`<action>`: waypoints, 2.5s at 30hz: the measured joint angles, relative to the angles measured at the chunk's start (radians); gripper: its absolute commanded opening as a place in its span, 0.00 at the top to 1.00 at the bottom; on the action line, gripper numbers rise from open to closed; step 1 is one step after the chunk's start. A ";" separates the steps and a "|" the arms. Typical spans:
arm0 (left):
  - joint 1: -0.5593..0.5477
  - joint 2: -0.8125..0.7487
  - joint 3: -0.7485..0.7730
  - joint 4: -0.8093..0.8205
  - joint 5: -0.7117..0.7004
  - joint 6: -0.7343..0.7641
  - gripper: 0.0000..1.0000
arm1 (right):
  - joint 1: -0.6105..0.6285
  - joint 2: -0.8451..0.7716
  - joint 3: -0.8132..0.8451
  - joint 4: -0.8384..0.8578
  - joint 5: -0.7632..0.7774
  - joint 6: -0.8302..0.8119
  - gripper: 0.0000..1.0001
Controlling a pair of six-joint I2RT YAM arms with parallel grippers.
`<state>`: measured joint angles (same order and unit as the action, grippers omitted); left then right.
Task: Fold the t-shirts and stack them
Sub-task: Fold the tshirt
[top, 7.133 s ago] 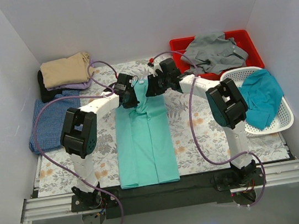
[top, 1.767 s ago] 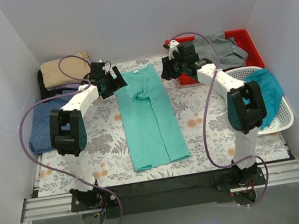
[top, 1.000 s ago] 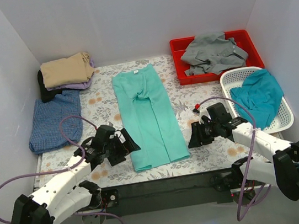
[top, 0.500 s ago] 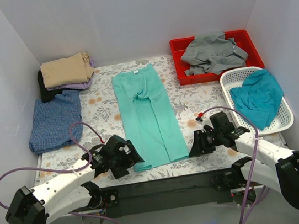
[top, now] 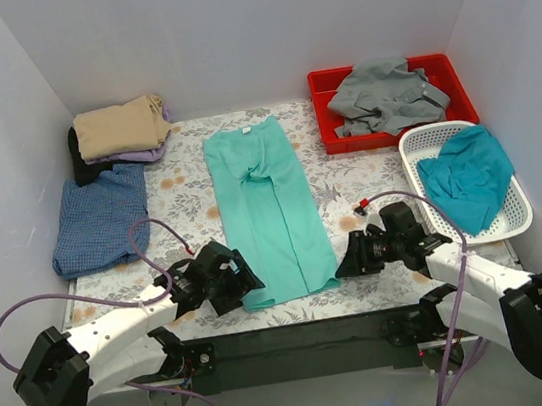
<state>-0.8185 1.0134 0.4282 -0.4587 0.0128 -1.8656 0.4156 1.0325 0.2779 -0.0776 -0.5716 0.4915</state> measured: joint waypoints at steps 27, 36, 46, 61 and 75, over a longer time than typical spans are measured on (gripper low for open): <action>0.000 0.018 -0.006 0.022 0.024 0.015 0.36 | 0.033 -0.130 0.071 -0.051 0.100 0.082 0.50; 0.000 0.025 -0.007 0.019 0.034 0.019 0.47 | 0.050 -0.042 0.068 -0.082 0.125 0.082 0.50; -0.002 0.045 -0.007 0.015 0.048 0.021 0.64 | 0.164 0.046 0.060 -0.068 0.156 0.135 0.52; -0.016 0.061 -0.008 -0.021 0.043 0.033 0.99 | 0.203 0.071 0.060 -0.035 0.218 0.154 0.99; -0.016 0.067 0.098 -0.105 0.018 0.077 1.00 | 0.207 0.026 0.124 -0.048 0.165 0.103 0.99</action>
<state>-0.8349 1.0805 0.5266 -0.5636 0.0311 -1.7882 0.6224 1.0588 0.4015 -0.1253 -0.4065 0.5945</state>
